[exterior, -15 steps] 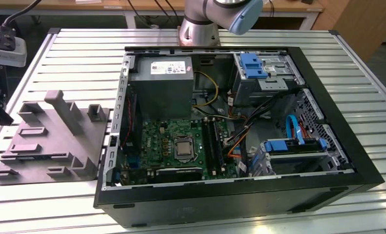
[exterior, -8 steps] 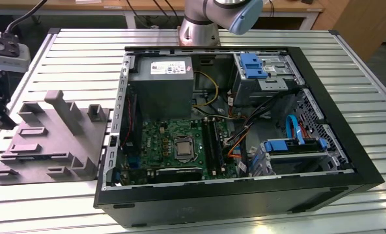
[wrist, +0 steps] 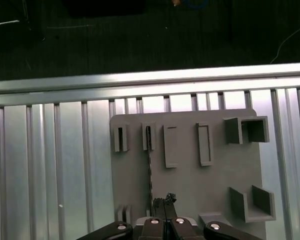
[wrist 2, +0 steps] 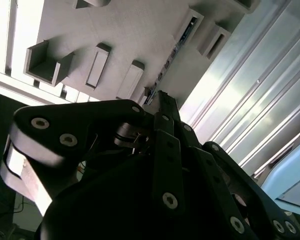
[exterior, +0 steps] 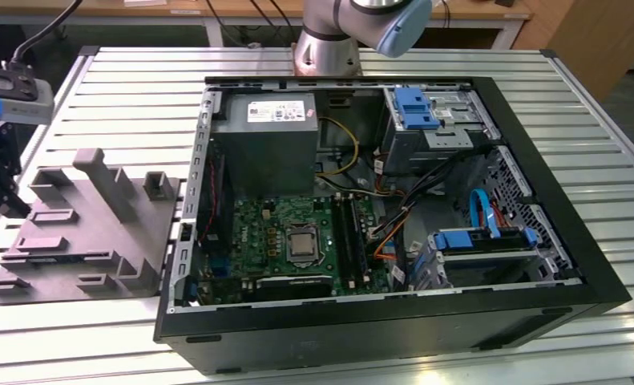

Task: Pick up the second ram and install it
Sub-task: 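Pick up the second ram and move it above second insertion slot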

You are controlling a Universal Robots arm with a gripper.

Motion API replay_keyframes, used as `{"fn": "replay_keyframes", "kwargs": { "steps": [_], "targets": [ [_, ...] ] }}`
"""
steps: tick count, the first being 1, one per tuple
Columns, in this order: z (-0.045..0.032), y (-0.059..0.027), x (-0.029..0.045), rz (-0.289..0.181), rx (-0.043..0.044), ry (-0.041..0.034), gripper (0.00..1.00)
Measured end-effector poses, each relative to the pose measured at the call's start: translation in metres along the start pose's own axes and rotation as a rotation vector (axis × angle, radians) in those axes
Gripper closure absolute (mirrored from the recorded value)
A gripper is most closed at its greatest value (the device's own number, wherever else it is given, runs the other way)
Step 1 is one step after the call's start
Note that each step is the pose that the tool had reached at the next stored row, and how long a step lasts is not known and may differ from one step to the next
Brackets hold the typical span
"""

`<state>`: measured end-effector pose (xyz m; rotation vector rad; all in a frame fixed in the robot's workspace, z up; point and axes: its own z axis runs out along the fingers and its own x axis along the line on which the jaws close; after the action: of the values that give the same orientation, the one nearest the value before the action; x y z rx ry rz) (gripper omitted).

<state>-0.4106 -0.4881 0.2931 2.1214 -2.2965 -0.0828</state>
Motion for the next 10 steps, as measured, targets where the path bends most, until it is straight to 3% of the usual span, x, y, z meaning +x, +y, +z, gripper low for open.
{"fn": "replay_keyframes", "kwargs": {
  "steps": [10],
  "targets": [
    [0.0154,0.0020,0.0036,-0.025,-0.0006,0.0012,0.90]
  ]
}}
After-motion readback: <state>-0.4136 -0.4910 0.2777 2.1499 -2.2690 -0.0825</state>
